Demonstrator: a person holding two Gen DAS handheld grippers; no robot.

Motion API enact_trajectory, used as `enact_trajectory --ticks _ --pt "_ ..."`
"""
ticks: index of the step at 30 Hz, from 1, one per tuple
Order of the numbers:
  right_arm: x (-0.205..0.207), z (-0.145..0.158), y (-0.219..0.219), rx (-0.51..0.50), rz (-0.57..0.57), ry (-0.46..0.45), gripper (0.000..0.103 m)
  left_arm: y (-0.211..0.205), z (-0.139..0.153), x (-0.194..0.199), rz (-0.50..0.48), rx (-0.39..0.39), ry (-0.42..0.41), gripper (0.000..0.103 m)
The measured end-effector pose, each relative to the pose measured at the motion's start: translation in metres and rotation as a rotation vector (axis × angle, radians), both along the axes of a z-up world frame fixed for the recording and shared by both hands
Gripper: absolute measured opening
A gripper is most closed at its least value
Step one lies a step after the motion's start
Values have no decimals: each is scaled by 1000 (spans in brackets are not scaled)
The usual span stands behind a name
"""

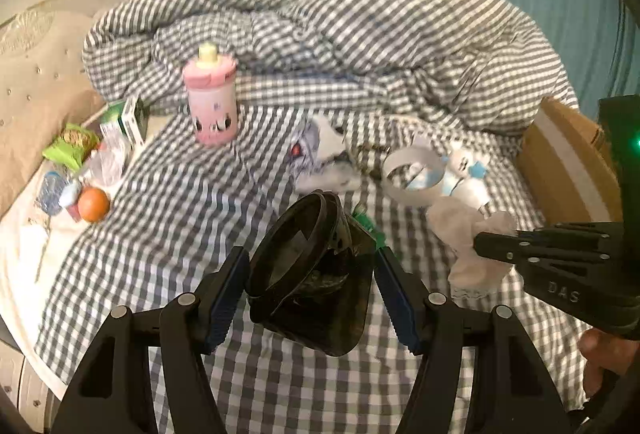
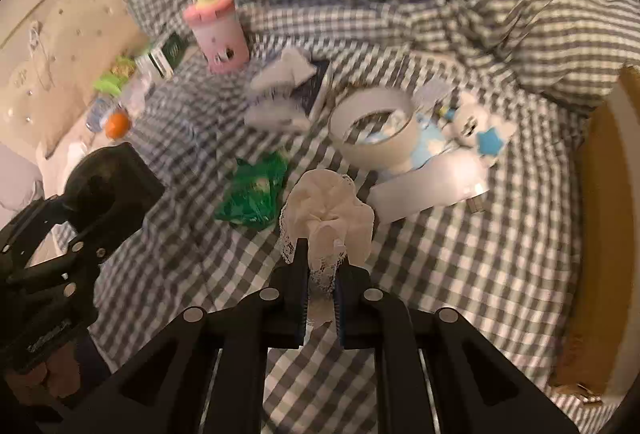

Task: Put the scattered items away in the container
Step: 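Carry the lace cloth to the cardboard box with the right gripper while the left gripper holds the black cup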

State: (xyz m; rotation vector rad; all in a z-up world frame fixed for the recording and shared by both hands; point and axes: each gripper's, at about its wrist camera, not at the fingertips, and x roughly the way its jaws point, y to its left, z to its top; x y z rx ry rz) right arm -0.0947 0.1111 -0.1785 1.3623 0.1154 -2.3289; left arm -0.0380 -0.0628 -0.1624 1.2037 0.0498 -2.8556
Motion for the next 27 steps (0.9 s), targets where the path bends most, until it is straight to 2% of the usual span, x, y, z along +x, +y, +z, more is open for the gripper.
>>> enact_trajectory --ticks 16,27 --pt "74 125 82 -98 -101 263 10 60 90 46 -89 -17 188 66" --pt "116 176 137 -123 -169 394 10 124 135 64 -187 -12 281 66"
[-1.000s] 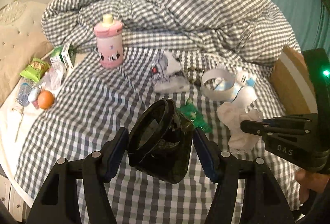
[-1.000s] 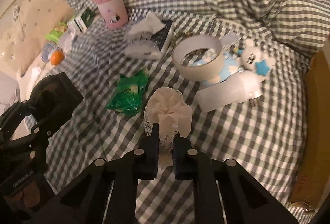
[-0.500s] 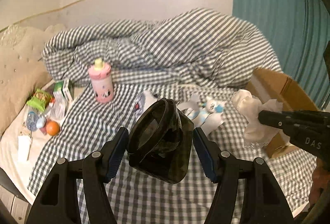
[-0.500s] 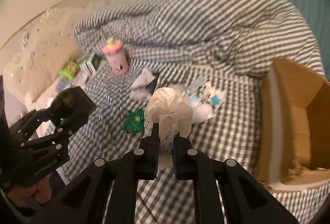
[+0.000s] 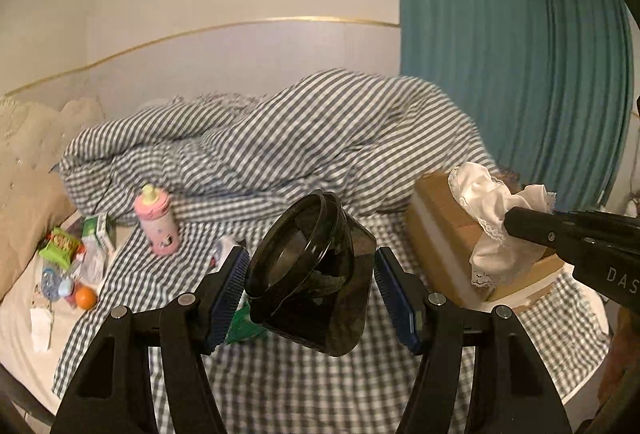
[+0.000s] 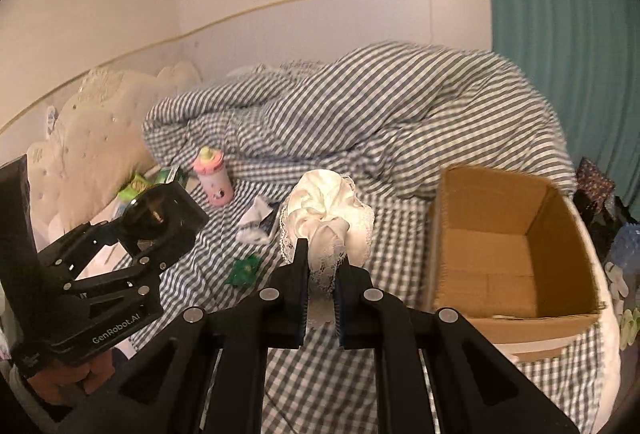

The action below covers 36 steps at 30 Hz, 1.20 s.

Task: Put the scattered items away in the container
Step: 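Carry the lace cloth to the cardboard box with the right gripper while the left gripper holds the black cup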

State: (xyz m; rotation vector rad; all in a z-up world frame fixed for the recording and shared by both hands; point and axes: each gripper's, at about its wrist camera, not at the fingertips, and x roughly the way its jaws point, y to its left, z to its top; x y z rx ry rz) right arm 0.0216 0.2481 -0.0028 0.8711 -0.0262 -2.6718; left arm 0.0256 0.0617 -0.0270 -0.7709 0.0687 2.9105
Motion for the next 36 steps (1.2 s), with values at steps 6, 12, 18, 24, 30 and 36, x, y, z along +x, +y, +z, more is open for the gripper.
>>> enact_trajectory --ticks 6,12,18,24,30,36 --pt "18 21 30 -8 -52 52 10 33 17 4 -47 6 34 66" --pt "33 35 57 -4 -110 87 10 63 27 5 -92 11 47 66" --pt "42 47 87 -3 -169 111 10 88 33 4 -130 18 57 66" --pt "49 55 118 -1 -233 127 10 111 41 1 -167 24 66 66" --pt "54 57 145 8 -286 130 10 135 45 -7 -204 25 70 66" --pt "52 54 163 15 -320 122 10 156 47 -17 -230 31 72 66"
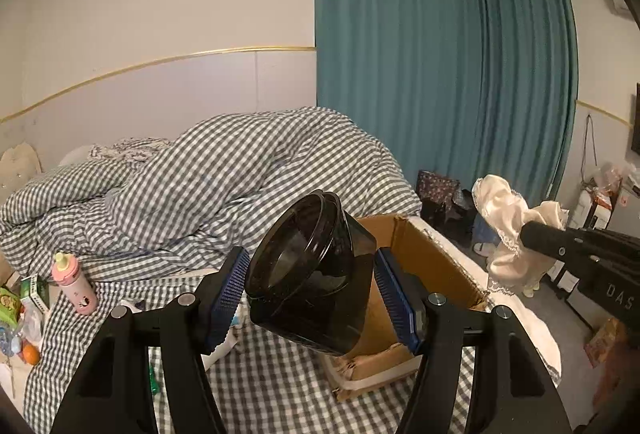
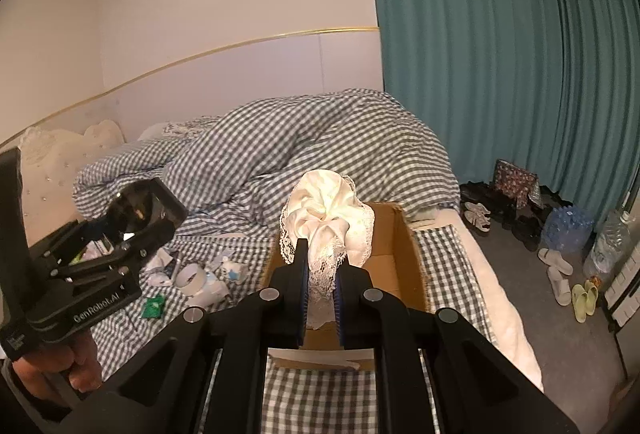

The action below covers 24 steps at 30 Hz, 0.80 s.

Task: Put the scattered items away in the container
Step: 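Carry the lace cloth to the cardboard box with the right gripper while the left gripper holds the black cup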

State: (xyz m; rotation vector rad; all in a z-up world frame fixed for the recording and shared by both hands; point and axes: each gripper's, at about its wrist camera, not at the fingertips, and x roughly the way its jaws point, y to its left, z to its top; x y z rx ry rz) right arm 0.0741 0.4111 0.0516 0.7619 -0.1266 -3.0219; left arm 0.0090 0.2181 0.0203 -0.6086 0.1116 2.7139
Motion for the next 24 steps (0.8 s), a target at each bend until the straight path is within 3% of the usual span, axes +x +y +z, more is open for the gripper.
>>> enact_trajectory --ticks 10,24 --pt "-26 -13 18 -3 -24 -37 10 30 -15 -27 -40 -11 -42 66" --pt "-73 -59 44 -36 -33 -133 10 63 -68 -79 -79 -45 -165 66"
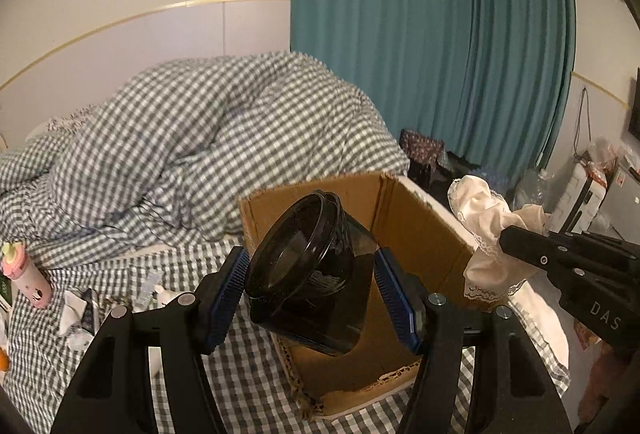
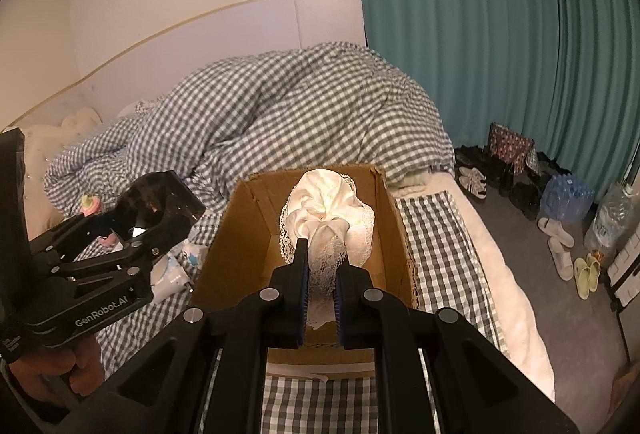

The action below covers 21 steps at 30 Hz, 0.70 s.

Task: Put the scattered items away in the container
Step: 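Carry the lace cloth to the cardboard box with the right gripper while the left gripper holds the black cup, then release the lace cloth and black cup into the box with both grippers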

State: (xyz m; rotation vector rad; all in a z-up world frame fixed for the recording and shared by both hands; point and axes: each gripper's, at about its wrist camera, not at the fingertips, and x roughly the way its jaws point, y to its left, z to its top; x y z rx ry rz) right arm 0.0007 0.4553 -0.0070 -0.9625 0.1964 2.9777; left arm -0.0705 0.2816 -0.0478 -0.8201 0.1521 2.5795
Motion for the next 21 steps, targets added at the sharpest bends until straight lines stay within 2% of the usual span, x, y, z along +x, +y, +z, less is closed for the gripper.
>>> enact_trajectory --ticks 14,21 --pt "-34 -42 11 -11 8 -77 10 27 -50 -30 -15 -56 -89 66" --pt "-43 -60 15 -23 8 -115 12 31 -64 -37 -23 -69 -127 66"
